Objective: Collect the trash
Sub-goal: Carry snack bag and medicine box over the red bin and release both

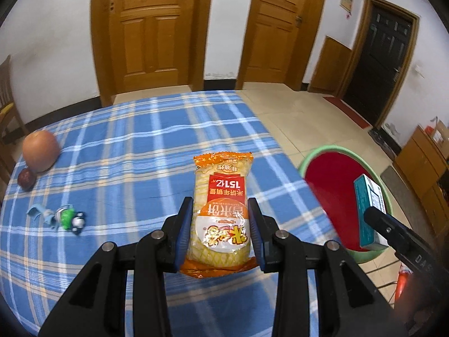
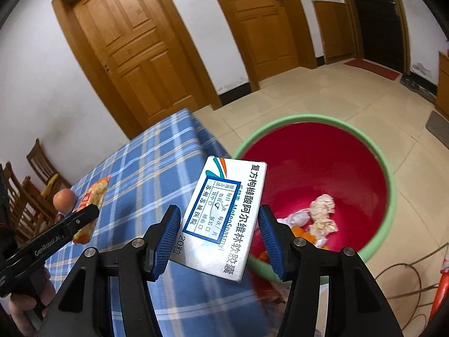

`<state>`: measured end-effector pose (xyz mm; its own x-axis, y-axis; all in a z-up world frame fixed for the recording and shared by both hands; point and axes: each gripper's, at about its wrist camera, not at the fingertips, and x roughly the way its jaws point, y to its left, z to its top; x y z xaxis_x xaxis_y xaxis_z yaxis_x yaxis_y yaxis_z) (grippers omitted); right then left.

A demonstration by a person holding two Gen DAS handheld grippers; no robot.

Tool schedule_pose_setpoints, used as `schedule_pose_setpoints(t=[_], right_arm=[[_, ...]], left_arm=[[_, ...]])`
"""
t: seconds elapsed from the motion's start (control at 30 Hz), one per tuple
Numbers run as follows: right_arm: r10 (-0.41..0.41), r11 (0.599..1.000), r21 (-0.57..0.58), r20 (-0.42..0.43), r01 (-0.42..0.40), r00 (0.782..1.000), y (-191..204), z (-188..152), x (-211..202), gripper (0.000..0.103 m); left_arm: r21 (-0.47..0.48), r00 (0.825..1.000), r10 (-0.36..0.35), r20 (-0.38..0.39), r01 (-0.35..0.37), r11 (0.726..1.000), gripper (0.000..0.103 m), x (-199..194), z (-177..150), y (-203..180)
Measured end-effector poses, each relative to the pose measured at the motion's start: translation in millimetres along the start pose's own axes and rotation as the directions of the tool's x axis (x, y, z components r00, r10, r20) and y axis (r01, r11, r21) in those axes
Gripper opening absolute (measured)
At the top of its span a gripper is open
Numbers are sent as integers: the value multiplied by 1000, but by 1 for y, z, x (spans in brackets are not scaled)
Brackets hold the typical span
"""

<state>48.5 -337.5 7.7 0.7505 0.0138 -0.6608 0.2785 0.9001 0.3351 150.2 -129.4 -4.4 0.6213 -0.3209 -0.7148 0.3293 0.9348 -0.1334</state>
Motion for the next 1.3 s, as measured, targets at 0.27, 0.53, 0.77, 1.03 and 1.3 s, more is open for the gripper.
schedule_pose_setpoints(t=[0.27, 0.53, 0.77, 1.03, 1.3], right_arm=[[-45, 997, 68, 14, 44, 999, -40, 4, -4, 58], [-90, 988, 123, 7, 88, 996, -76, 8, 3, 58], [-100, 983, 154, -14, 101, 995, -95, 7, 8, 61], [-98, 975, 202, 16, 92, 995, -112, 6, -2, 61], [-107, 968, 230, 29, 98, 994, -123, 4, -9, 61]], left_arm=[[70, 998, -44, -37, 46, 996, 38, 14, -1, -47], [130, 994, -73, -75, 83, 988, 38, 29, -3, -83], [171, 992, -86, -96, 102, 980, 38, 39, -4, -106], [204, 988, -101, -115, 123, 971, 38, 48, -3, -126], [221, 986, -124, -112, 147, 964, 48, 52, 1, -139]])
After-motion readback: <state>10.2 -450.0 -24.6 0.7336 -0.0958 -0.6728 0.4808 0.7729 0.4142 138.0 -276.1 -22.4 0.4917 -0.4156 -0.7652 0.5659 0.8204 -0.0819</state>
